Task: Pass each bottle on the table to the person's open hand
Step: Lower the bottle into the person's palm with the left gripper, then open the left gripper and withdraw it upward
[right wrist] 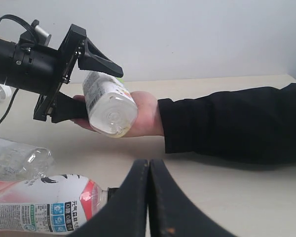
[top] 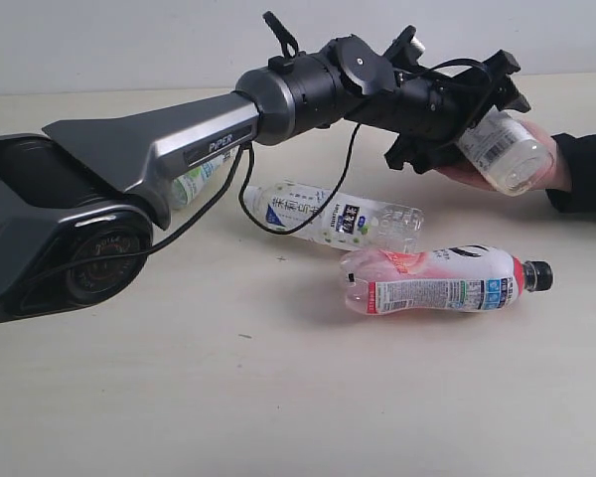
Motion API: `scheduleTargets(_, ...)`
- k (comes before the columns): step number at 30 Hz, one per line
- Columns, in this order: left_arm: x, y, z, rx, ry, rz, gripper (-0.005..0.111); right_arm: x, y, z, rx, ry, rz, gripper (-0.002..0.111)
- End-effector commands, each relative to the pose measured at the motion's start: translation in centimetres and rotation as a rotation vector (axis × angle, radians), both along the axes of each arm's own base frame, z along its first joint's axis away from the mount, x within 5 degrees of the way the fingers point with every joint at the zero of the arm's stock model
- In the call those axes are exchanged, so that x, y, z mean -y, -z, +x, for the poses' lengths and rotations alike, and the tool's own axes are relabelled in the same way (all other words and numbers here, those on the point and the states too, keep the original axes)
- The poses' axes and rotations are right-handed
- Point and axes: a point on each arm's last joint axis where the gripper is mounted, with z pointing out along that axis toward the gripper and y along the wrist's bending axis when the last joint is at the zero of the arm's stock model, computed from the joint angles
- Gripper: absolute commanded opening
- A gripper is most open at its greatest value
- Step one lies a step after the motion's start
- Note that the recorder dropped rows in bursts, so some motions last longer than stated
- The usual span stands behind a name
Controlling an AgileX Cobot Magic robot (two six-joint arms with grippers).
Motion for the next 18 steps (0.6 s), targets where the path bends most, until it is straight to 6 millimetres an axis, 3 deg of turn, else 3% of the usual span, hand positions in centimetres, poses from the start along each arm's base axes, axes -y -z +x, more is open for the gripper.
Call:
scheduleTargets(1, -0.1, -0.5, 0.1, 0.019, 0.003, -0.001, 0.086, 0.1, 0.1, 0.0, 0.009, 0.009, -0.004, 0.000)
scheduleTargets(6, -0.2, -0.8, 0.1, 0.042, 0.027, 0.012, 0.086, 0.1, 0.1, 0.0, 0.009, 0.009, -0.004, 0.000)
scheduleTargets(18, -2.7, -4.3, 0.5, 0.043, 0.157, 0.041, 0.086, 0.1, 0.1, 0.0, 0.009, 0.009, -0.004, 0.000)
